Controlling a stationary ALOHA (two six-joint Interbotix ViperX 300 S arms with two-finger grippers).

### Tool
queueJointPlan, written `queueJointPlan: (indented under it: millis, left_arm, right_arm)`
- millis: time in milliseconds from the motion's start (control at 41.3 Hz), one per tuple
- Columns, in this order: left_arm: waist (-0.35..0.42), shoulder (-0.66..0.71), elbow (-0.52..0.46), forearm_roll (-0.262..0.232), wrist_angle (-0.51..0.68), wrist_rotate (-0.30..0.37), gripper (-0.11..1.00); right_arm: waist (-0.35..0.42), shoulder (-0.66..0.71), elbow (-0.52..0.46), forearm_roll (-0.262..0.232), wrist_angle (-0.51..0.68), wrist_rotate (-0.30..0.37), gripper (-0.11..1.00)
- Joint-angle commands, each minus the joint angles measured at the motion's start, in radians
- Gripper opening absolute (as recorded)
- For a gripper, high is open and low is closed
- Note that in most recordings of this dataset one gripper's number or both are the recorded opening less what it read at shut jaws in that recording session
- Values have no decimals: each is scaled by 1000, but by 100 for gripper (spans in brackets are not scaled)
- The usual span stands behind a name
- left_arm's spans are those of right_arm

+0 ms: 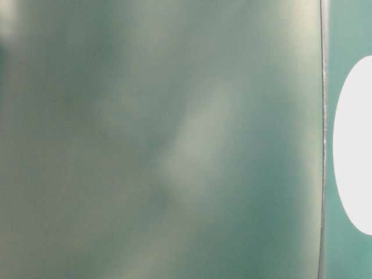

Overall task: Scoop the yellow hexagonal prism block from the bowl with a spoon using the right arm.
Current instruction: 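Move the right gripper toward the red spoon on the spoon rest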

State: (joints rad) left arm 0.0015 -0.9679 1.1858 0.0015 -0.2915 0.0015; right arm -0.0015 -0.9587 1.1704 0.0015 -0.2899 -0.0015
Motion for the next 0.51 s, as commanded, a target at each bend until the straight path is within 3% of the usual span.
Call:
queueJointPlan:
  millis: [0, 24, 48, 315, 484]
  left_arm:
    - [-2, 3, -35, 5, -2, -12, -1]
    - [0, 0, -37, 5, -2, -14, -1]
    - [-2, -2, -37, 5, -2, -15, 8]
    - [-2, 9, -37, 5, 2, -14, 7]
    - [-2, 12, -37, 5, 2, -14, 7]
  right_arm:
    - [0, 0, -21, 3, -6, 8, 0]
    - [0, 0, -29, 8, 9, 8, 0]
    - [0, 2, -31, 8, 15, 8, 0]
    - [0, 5, -32, 8, 35, 8, 1]
    - [-2, 5, -32, 6, 37, 8, 23]
